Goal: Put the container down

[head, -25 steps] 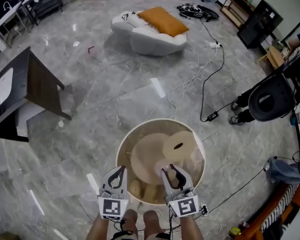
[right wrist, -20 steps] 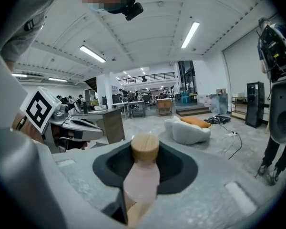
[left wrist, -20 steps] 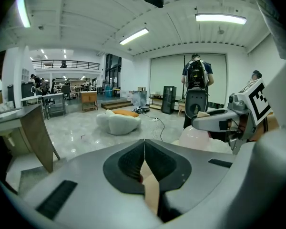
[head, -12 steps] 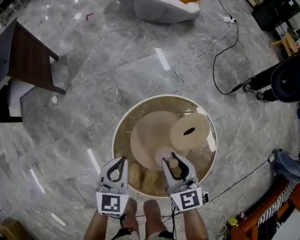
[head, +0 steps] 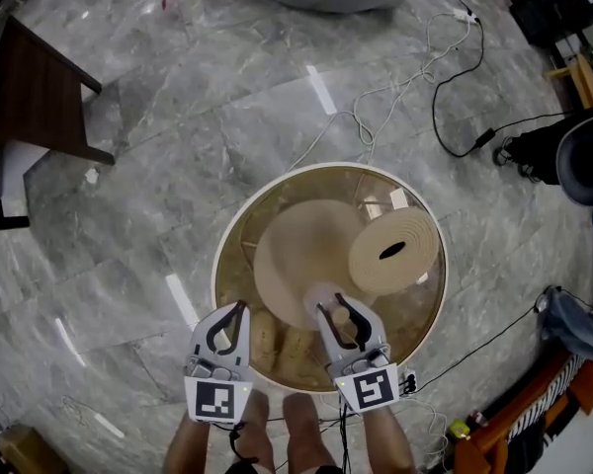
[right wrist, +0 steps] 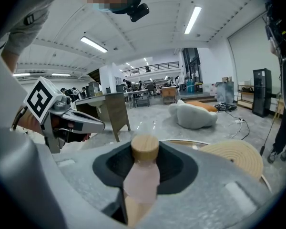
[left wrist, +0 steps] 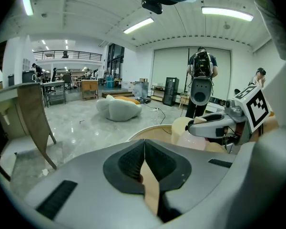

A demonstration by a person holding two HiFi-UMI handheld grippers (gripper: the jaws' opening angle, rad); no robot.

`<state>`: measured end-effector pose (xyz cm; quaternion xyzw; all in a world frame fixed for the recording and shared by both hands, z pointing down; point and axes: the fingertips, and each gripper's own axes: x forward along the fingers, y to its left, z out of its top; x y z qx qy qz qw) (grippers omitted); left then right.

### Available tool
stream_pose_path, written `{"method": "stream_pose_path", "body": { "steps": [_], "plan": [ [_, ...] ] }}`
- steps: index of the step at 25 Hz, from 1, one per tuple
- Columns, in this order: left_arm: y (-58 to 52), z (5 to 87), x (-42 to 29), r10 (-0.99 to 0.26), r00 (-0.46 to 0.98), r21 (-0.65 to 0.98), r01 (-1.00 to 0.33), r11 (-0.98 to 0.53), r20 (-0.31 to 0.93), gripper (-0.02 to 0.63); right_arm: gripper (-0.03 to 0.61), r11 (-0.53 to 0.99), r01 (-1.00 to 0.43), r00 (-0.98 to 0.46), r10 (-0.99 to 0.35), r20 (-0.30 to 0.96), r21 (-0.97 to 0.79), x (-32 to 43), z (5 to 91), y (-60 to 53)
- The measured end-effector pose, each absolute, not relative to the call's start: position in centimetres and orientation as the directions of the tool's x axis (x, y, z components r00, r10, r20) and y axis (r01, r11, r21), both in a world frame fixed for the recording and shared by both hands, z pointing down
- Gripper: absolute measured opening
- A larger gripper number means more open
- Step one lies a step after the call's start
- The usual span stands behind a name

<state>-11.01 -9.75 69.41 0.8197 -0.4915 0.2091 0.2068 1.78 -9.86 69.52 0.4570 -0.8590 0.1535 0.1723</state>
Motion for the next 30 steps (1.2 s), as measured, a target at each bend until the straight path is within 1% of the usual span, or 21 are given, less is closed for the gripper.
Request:
{"method": "stream_pose_path", "body": {
  "steps": [13,19,30],
  "plan": [
    [-9.4,76.0,-11.4,-0.689,0.439,0.149,-0.886,-0.439,0.577,0.020,0.129,0.558,-0.823,-0.534,-0.698,0.478,-0.105,0.7,76.6,-9.1],
    [-8.4,78.3,-11.6,-0.671,0.438,0.173,-0.888,-0.426,0.598,0.020,0.129,0.561,-0.822,-0.536,-0.703,0.468,-0.100,0.4,78.2,-9.0],
    [-7.8,80.1,-11.8,-0.662,0.450,0.174,-0.880,-0.441,0.600,0.020,0.130,0.565,-0.821,-0.524,-0.693,0.496,-0.078,0.1,80.1,-8.6]
  ]
}}
